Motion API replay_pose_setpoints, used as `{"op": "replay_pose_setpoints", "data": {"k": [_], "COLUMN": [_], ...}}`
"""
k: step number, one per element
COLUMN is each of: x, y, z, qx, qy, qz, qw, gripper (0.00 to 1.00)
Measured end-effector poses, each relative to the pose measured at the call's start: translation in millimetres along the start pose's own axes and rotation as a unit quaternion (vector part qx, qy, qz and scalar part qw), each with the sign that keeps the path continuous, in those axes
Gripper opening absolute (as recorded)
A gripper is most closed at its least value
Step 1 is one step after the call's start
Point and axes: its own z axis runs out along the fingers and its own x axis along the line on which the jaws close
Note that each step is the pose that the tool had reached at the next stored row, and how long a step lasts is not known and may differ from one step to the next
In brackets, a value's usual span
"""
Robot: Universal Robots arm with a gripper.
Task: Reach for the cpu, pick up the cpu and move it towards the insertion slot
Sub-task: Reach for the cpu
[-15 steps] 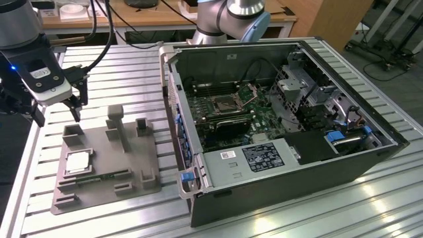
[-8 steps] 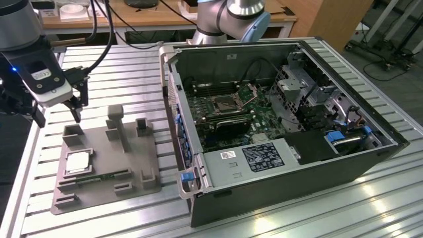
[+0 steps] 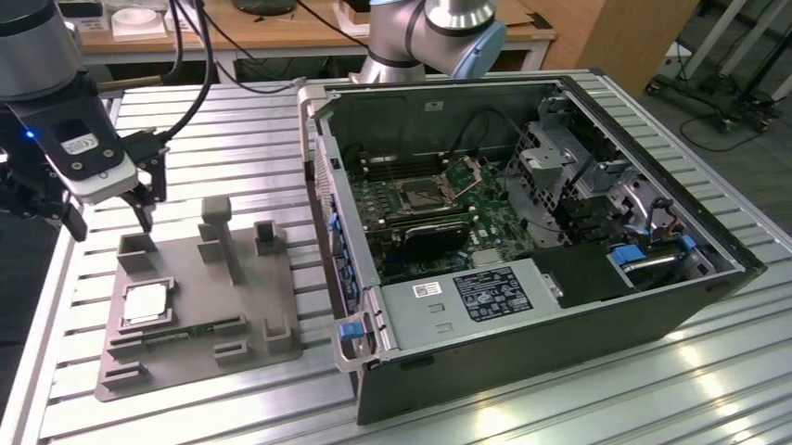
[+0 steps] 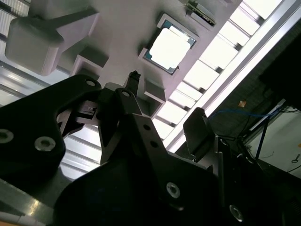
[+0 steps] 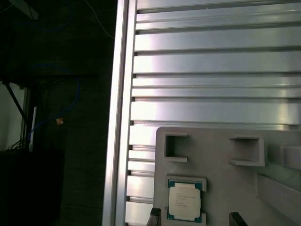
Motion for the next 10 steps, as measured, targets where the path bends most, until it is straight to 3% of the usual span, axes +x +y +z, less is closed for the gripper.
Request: {"op": "replay_pose_setpoints", "data": {"k": [10], "x": [-0.1], "y": [-3.2], "z": [10.4], "qx": [0.0000], "qy": [0.0000], "qz": [0.000], "qw": [1.0000], "gripper": [0.65]}}
